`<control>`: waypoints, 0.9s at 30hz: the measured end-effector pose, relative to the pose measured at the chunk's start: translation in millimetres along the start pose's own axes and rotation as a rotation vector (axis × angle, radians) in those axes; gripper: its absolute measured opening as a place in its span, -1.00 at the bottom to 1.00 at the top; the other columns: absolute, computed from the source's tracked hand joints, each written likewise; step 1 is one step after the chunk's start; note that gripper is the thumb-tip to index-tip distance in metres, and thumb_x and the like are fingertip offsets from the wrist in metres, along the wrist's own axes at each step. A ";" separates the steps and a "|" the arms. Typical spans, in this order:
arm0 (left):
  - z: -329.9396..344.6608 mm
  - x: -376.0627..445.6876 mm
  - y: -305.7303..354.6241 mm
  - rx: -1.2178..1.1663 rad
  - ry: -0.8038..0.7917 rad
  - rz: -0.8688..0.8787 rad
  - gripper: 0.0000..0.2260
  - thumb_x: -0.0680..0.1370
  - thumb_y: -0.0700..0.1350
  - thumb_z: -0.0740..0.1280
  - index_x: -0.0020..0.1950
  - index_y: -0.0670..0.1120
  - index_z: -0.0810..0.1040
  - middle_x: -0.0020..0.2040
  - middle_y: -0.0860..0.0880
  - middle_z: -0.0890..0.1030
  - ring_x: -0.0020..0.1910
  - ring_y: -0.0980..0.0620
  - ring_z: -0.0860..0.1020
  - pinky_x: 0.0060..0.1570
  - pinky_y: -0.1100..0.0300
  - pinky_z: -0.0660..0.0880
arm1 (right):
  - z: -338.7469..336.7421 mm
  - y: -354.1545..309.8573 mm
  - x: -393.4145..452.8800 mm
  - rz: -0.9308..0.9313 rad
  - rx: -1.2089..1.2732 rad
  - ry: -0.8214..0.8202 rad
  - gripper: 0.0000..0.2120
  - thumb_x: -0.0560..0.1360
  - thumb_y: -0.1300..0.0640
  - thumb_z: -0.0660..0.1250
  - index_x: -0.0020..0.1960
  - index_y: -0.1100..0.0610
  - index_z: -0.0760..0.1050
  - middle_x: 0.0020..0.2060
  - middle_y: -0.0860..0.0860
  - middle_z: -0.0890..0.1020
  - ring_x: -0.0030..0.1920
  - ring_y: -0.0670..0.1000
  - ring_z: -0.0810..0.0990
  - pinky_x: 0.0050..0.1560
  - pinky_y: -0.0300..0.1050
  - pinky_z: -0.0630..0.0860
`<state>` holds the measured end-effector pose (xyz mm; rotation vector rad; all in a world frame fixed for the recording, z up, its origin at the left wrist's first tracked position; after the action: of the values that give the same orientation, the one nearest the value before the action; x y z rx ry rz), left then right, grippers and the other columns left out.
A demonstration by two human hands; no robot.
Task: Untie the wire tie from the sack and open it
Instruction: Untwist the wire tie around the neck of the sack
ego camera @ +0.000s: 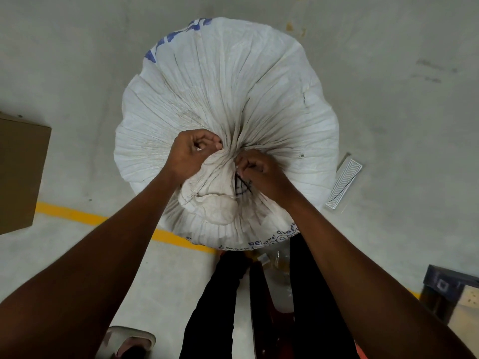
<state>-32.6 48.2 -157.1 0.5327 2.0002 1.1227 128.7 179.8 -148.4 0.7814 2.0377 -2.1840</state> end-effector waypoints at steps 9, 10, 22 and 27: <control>12.9 9.8 34.4 0.007 -0.001 0.039 -0.91 0.51 -0.08 0.57 0.00 -0.02 0.78 -0.11 -0.13 0.78 -0.12 -0.06 0.74 0.13 -0.22 0.69 | -16.9 9.1 -7.5 0.140 0.075 0.291 -0.88 0.51 0.36 0.35 -0.13 0.22 0.64 -0.33 0.22 0.68 -0.32 0.01 0.62 -0.24 -0.06 0.56; 15.0 10.7 38.6 0.011 0.001 0.052 -0.90 0.52 -0.11 0.57 0.02 -0.06 0.78 -0.10 -0.13 0.78 -0.11 -0.08 0.75 0.13 -0.22 0.69 | -18.6 8.1 -6.7 0.143 0.081 0.311 -0.88 0.52 0.36 0.37 -0.07 0.22 0.66 -0.33 0.14 0.68 -0.31 -0.03 0.63 -0.26 -0.10 0.56; 48.4 18.3 113.7 -0.088 0.056 0.268 -0.95 0.64 -0.27 0.40 0.04 -0.19 0.67 -0.19 0.02 0.74 -0.16 0.14 0.72 0.00 0.24 0.58 | -27.5 -28.0 3.2 0.037 0.207 0.378 -0.86 0.62 0.28 0.32 0.07 0.11 0.61 -0.34 -0.07 0.66 -0.43 -0.14 0.51 -0.41 -0.28 0.40; 49.3 14.0 121.0 -0.182 0.151 0.257 -0.92 0.70 -0.28 0.30 0.05 -0.15 0.56 -0.24 0.10 0.72 -0.24 0.18 0.66 -0.13 0.26 0.55 | -31.7 -41.3 0.5 0.023 0.058 0.404 -0.78 0.53 -0.09 0.38 -0.21 0.00 0.54 -0.34 -0.07 0.56 -0.39 -0.11 0.45 -0.31 -0.13 0.39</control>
<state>-3.7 147.2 -75.7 0.6386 1.9687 1.5258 123.1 215.3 -110.7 1.3415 2.1173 -2.2262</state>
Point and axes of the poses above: each hand's wrist, its own x-axis towards the middle knuckle, its own z-axis out of the palm, y = z × x, the point moved 4 cm from there along x, towards the middle knuckle
